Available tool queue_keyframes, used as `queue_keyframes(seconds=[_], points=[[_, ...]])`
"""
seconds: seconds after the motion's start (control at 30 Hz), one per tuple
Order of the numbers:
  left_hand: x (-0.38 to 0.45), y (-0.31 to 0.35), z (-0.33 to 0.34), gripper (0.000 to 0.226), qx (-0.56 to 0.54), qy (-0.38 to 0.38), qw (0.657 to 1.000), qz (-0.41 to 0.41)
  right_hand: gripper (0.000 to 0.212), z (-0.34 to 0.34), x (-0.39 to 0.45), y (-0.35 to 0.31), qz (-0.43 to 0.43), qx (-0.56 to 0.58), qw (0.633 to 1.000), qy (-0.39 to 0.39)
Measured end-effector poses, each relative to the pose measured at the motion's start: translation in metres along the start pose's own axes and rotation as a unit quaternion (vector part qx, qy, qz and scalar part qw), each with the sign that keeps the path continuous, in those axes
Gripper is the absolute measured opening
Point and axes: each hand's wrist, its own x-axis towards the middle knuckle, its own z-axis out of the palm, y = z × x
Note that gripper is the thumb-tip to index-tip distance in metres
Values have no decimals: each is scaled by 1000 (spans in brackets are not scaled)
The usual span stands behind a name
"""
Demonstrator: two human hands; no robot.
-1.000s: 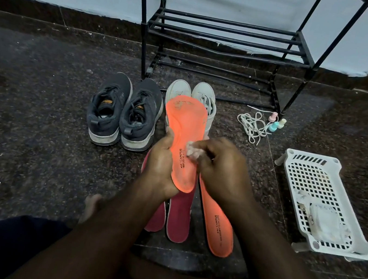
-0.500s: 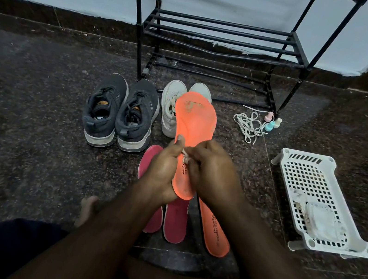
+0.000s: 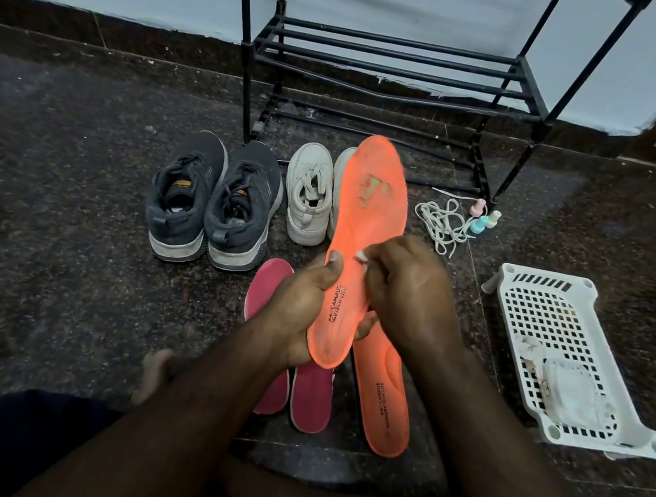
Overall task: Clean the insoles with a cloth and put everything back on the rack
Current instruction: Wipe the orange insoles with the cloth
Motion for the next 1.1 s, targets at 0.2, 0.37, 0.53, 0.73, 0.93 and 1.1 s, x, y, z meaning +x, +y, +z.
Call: queue_keyframes(seconds=[0.2,0.37,0.53,0.73,0.93,1.1], points=[[-1,2,4,51,20,17,1000,0,14,-9,-2,-2,6,38,999,-23],[-2,2,1,38,12,-11,1000,-15,13,-3,2,7,-1,4,1000,5],[-1,3,2,38,6,-2,1000,-16,16,-3,-5,-2,-18,23,999,-43],[-3,2,-1,36,4,-11,1000,-25,17,-1,-1,4,-12,15,1000,-19],[1,3,-2,44,-1,-18,1000,-20,17,-6,-7,-3,4,44,998,-35],[-1,2,-3,41,7,-13,1000,-17,14,3,-6,-2,-40,18,998,-37]])
